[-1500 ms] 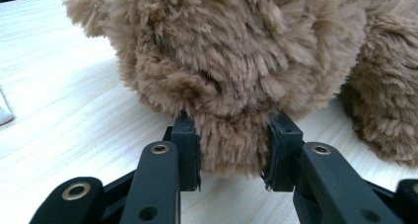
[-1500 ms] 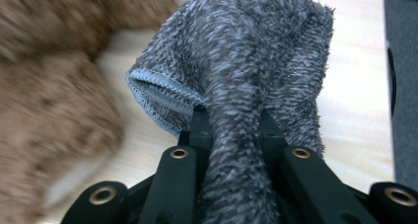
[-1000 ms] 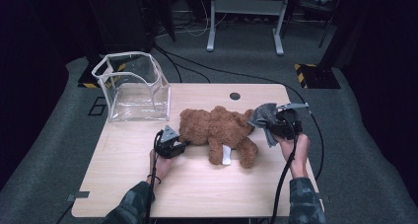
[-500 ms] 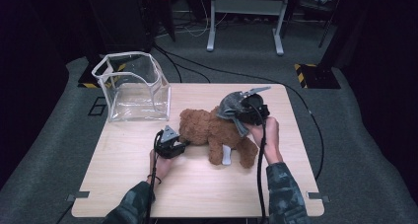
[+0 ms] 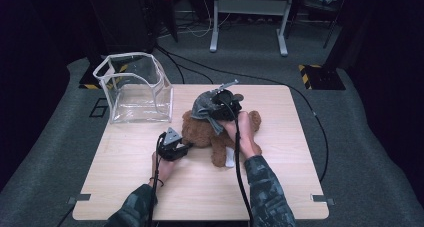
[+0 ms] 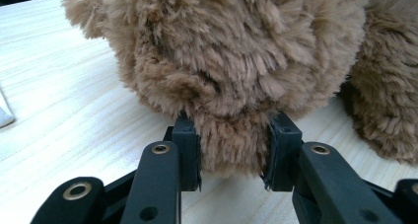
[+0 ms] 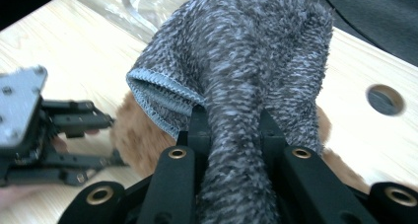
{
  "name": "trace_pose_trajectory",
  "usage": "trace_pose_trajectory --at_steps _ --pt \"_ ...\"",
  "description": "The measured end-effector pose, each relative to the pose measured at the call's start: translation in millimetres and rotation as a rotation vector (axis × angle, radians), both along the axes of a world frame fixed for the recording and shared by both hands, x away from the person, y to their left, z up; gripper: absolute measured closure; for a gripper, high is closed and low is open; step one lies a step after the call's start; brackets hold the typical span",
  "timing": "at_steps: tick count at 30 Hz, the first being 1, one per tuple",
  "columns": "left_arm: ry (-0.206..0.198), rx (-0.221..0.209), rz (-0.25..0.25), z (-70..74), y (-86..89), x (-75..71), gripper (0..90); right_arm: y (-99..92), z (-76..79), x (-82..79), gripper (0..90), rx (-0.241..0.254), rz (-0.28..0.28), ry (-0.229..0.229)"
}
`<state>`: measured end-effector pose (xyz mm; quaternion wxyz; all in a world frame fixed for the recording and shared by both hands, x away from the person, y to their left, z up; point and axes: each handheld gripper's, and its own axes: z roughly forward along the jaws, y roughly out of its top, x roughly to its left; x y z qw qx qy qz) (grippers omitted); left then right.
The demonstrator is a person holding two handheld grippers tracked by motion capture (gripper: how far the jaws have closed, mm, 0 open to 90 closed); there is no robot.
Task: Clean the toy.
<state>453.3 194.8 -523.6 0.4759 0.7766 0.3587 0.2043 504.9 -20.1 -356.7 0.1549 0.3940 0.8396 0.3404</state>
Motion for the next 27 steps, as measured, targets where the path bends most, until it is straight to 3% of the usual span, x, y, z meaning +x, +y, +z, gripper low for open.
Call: trace_pose_trajectory --at_steps 6,8,15,20,27 --pt "0.009 0.005 -0.008 0.4 -0.1 -0.2 66.8 20.7 -7.8 10.7 75.2 0.017 0.020 0.022" --pt "-0.010 0.009 0.000 -0.2 -1.1 -0.1 67.1 26.2 -12.6 13.4 75.2 0.020 0.032 0.029" --pt "-0.011 0.020 -0.007 -0.1 -2.0 -1.0 68.6 38.5 -24.9 22.3 75.2 0.018 0.027 0.049" --pt "-0.013 0.026 -0.003 -0.2 -3.0 -1.0 69.0 40.8 -34.5 27.2 75.5 -0.001 0.016 0.058" --pt "-0.020 0.031 -0.002 -0.1 -3.1 -1.5 69.0 38.3 -37.0 28.6 75.5 -0.059 -0.023 0.028"
